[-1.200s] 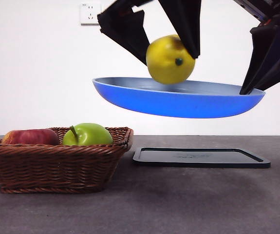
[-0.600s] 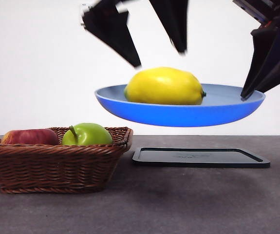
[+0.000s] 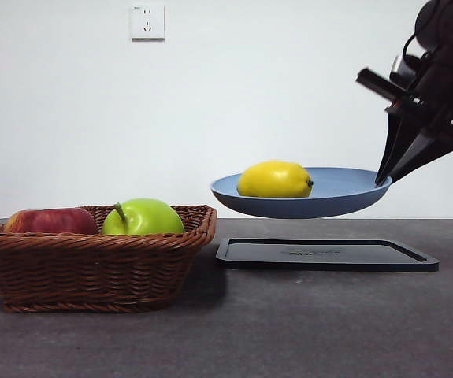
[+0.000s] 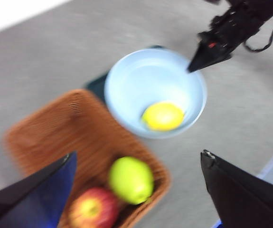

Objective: Take the lemon from the basket,put the lemon in the plate,hand out the plate

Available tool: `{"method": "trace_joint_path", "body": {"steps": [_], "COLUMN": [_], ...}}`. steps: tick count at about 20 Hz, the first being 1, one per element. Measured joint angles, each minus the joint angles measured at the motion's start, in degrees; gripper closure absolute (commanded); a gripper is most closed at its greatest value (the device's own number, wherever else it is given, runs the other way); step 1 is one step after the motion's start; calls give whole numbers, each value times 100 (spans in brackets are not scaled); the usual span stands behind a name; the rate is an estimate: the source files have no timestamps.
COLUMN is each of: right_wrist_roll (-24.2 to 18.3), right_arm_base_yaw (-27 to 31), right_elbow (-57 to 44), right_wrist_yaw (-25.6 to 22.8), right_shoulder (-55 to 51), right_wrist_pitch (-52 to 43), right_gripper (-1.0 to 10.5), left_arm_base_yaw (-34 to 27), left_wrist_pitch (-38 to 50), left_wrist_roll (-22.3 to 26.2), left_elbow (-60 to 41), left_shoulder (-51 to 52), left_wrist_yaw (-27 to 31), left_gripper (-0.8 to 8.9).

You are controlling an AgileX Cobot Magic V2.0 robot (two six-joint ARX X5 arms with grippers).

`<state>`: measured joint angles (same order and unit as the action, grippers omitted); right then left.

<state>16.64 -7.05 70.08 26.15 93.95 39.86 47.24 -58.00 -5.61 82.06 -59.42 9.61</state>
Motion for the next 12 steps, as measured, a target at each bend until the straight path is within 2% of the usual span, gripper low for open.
{"method": "trace_joint_path", "body": {"steps": [3,8,12], "right_wrist_roll": [24,289,374], "right_arm_base_yaw": [133,273,339], "right_elbow": [332,468,470], "right_wrist_yaw": [-2,2,-2], "right_shoulder": [597,1469,1650], "right_wrist_pitch": [-350,-1084,-1154], "right_gripper": [944,944,943], "left_arm_base_yaw": [-4,-4,-4], "left_wrist_pitch": [-238,-411,-407], "left_wrist_roll": [0,-2,-2], "left_elbow": [0,0,0], "left_shoulder": [146,136,136], "left_wrist_yaw": [350,376,376], "left_gripper": [362,362,362]}}
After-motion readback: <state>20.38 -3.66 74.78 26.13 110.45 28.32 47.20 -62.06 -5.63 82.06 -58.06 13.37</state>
